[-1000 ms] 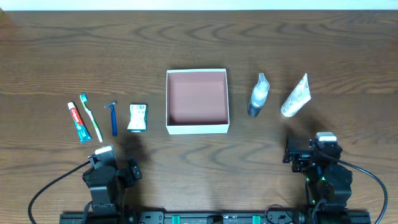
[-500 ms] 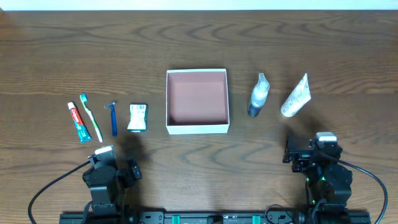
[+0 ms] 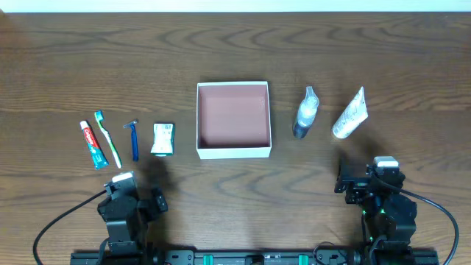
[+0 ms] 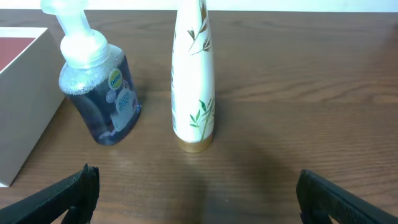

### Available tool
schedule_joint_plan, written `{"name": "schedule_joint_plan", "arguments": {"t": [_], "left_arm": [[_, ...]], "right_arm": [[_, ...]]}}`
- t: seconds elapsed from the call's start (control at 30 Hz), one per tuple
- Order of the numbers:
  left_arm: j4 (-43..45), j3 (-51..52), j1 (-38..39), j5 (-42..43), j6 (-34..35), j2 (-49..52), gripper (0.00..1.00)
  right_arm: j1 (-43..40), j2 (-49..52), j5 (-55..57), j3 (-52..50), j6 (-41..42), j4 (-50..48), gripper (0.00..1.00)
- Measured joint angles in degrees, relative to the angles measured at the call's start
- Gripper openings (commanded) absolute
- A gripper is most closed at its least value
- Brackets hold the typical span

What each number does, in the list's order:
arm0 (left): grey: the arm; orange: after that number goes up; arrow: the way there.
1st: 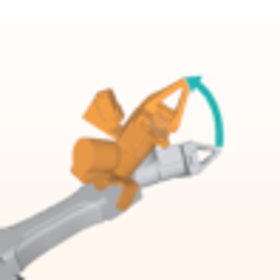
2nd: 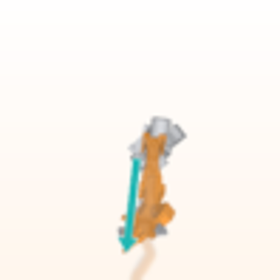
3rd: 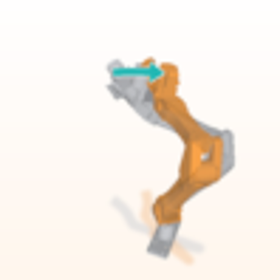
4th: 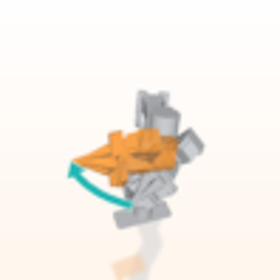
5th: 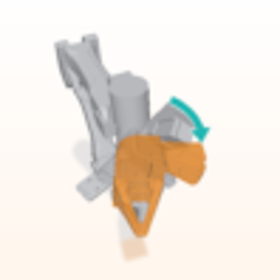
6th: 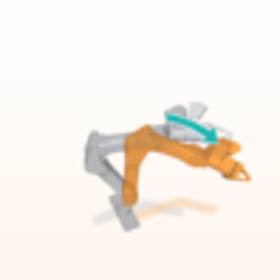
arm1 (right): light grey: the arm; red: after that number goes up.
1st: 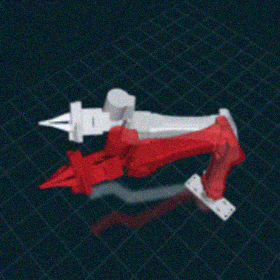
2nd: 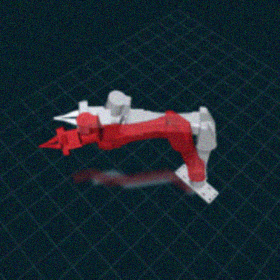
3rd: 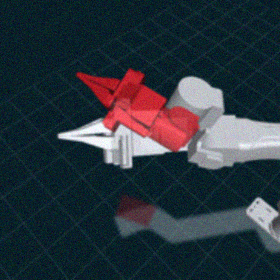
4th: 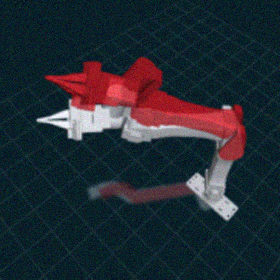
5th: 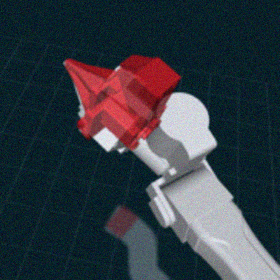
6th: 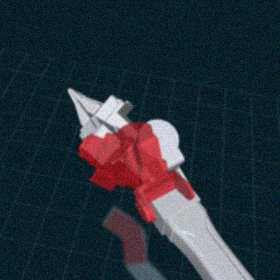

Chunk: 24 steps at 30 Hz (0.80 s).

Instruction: Pack container

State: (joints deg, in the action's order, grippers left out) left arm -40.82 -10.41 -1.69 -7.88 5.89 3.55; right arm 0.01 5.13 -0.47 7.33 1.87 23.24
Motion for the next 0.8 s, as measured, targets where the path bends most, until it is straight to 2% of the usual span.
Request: {"name": "schedule_joint_plan", "arguments": {"t": [0.3, 0.47, 0.6, 0.8], "left_arm": [[7.6, -0.3, 0.0, 3.5, -0.2, 0.0, 0.98], [5.7, -9.0, 0.0, 5.6, -0.2, 3.8, 0.98], [0.1, -20.3, 0.0, 5.8, 0.5, 15.7, 0.98], [-6.4, -39.1, -2.5, 5.8, 1.7, 41.2, 0.98]], "right_arm": [[0.0, 0.0, 0.0, 0.0, 0.0, 0.0, 0.99], [0.0, 0.0, 0.0, 0.0, 0.0, 0.0, 0.99], [0.0, 0.0, 0.0, -0.1, 0.0, 0.0, 0.99], [0.0, 0.0, 0.0, -0.3, 0.0, 0.0, 0.99]]}}
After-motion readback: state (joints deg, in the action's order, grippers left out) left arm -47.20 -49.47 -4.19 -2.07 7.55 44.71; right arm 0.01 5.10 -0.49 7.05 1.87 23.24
